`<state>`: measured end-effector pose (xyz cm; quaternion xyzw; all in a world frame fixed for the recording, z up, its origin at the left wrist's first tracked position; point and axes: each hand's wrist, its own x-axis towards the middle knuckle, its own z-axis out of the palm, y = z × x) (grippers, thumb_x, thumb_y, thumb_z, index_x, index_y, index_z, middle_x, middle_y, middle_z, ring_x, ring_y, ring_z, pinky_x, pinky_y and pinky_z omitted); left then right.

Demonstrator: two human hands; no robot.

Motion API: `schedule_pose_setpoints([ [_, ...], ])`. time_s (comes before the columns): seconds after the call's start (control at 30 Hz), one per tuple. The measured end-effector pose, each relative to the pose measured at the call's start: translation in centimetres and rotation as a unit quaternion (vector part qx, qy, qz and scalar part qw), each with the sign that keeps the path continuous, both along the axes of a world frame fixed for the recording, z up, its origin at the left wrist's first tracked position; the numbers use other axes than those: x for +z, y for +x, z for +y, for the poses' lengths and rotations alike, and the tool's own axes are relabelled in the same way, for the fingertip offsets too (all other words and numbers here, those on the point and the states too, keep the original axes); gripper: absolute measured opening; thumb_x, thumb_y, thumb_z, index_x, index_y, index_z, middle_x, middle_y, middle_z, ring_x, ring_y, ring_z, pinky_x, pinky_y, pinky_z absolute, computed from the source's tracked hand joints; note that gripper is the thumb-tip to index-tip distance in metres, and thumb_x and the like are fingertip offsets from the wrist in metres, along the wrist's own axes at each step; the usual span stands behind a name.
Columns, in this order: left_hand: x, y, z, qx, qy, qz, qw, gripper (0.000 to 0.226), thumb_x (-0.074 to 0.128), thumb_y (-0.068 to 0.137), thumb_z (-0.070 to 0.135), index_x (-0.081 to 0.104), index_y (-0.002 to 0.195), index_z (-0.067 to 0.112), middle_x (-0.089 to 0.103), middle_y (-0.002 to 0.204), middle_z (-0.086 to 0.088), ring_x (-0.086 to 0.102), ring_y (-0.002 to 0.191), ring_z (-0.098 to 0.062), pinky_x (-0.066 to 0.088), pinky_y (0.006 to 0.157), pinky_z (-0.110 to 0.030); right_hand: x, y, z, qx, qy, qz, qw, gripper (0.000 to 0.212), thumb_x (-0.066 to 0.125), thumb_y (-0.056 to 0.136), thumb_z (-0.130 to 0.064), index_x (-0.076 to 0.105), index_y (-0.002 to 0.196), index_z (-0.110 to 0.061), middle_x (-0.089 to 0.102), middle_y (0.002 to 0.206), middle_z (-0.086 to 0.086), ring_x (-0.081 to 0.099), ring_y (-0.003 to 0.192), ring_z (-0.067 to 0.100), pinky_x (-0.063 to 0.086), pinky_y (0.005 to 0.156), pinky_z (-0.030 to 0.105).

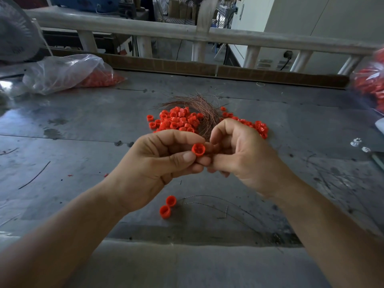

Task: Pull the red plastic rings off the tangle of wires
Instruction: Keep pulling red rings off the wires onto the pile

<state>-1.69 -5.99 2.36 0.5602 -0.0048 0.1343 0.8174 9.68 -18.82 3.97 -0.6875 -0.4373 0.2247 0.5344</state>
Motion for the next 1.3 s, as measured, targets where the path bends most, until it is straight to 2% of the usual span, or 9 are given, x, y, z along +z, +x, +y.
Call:
schedule_pose_setpoints([
  [0.13, 0.1, 0.1, -0.1, -0.003, -0.011, 0.001, 1.0, 0.021, 0.065, 0.062, 0.008, 0.074, 0.08, 0.012, 0.073, 0.083, -0.01, 0.07, 0.075, -0.015, 0.054, 0.064, -0.018, 0.3, 0.7, -0.3, 0.01, -0.023, -0.016, 1.0, 0.026, 0.069, 0.075, 0.001, 0.054, 0.074, -0.02, 0.064, 0.063, -0.003, 0.062, 0.059, 0.01, 0.051, 0.055, 0.023],
  [0.23, 0.1, 0.0, 0.0, 0.006, -0.016, 0.004, 1.0, 0.021, 0.065, 0.061, 0.008, 0.074, 0.08, 0.011, 0.073, 0.082, -0.009, 0.07, 0.075, -0.014, 0.054, 0.064, -0.018, 0.5, 3.0, -1.0, -0.112, -0.033, -0.089, 0.989, 0.02, 0.069, 0.077, -0.01, 0.058, 0.071, -0.025, 0.066, 0.072, 0.002, 0.065, 0.072, 0.023, 0.054, 0.075, 0.041],
  [0.37, 0.1, 0.0, -0.1, 0.01, -0.019, 0.008, 1.0, 0.021, 0.066, 0.059, 0.008, 0.074, 0.079, 0.011, 0.073, 0.082, -0.009, 0.07, 0.075, -0.014, 0.054, 0.064, -0.018, 0.0, 6.4, -2.3, -0.242, -0.105, -0.221, 0.939, 0.021, 0.068, 0.08, -0.014, 0.059, 0.067, -0.029, 0.059, 0.065, -0.012, 0.055, 0.061, 0.004, 0.043, 0.061, 0.014],
  [0.5, 0.2, -0.1, -0.1, 0.016, -0.023, 0.015, 0.999, 0.022, 0.066, 0.058, 0.008, 0.074, 0.078, 0.01, 0.073, 0.082, -0.01, 0.07, 0.074, -0.015, 0.054, 0.063, -0.018, -1.0, 7.2, -2.4, -0.196, -0.19, -0.226, 0.935, 0.016, 0.07, 0.077, -0.012, 0.065, 0.07, -0.025, 0.057, 0.064, -0.016, 0.053, 0.061, -0.001, 0.035, 0.052, 0.002],
  [0.7, 0.3, -0.1, -0.2, 0.019, -0.022, 0.017, 0.999, 0.022, 0.066, 0.058, 0.008, 0.074, 0.078, 0.01, 0.073, 0.081, -0.01, 0.07, 0.073, -0.015, 0.054, 0.062, -0.018, -2.0, 6.2, -1.4, -0.119, -0.232, -0.274, 0.925, 0.012, 0.071, 0.076, -0.017, 0.069, 0.084, -0.025, 0.053, 0.065, -0.016, 0.047, 0.06, -0.004, 0.034, 0.054, 0.0],
  [0.93, 0.3, 0.0, -0.3, 0.021, -0.023, 0.023, 0.999, 0.022, 0.066, 0.057, 0.007, 0.074, 0.077, 0.009, 0.072, 0.081, -0.01, 0.07, 0.072, -0.015, 0.054, 0.062, -0.018, -2.0, 5.9, -1.2, -0.111, -0.241, -0.307, 0.914, 0.021, 0.072, 0.074, -0.015, 0.058, 0.068, -0.029, 0.051, 0.07, -0.016, 0.046, 0.061, -0.005, 0.033, 0.056, -0.001],
  [1.0, 0.3, -0.1, -0.3, 0.022, -0.021, 0.026, 0.999, 0.022, 0.066, 0.057, 0.008, 0.074, 0.077, 0.009, 0.072, 0.081, -0.01, 0.07, 0.071, -0.015, 0.054, 0.061, -0.018, -1.7, 5.8, -1.1, -0.131, -0.203, -0.262, 0.934, 0.022, 0.072, 0.075, -0.014, 0.058, 0.066, -0.028, 0.053, 0.07, -0.015, 0.048, 0.055, -0.005, 0.033, 0.051, 0.0],
  [1.13, 0.3, -0.1, -0.3, 0.025, -0.02, 0.035, 0.999, 0.023, 0.066, 0.055, 0.008, 0.074, 0.077, 0.009, 0.072, 0.08, -0.011, 0.07, 0.071, -0.016, 0.055, 0.061, -0.019, -0.6, 5.3, -1.2, -0.162, -0.068, -0.079, 0.981, 0.016, 0.068, 0.078, -0.006, 0.061, 0.071, -0.019, 0.06, 0.064, -0.006, 0.054, 0.053, 0.0, 0.042, 0.052, 0.014],
  [1.3, 0.2, -0.1, -0.3, 0.037, -0.012, 0.052, 0.998, 0.022, 0.059, 0.063, 0.0, 0.074, 0.077, 0.008, 0.072, 0.079, -0.012, 0.07, 0.071, -0.017, 0.055, 0.061, -0.019, 0.9, 3.8, -1.3, -0.083, 0.04, 0.153, 0.984, 0.016, 0.055, 0.084, 0.002, 0.062, 0.082, -0.012, 0.064, 0.061, -0.001, 0.058, 0.052, 0.005, 0.046, 0.047, 0.014],
])
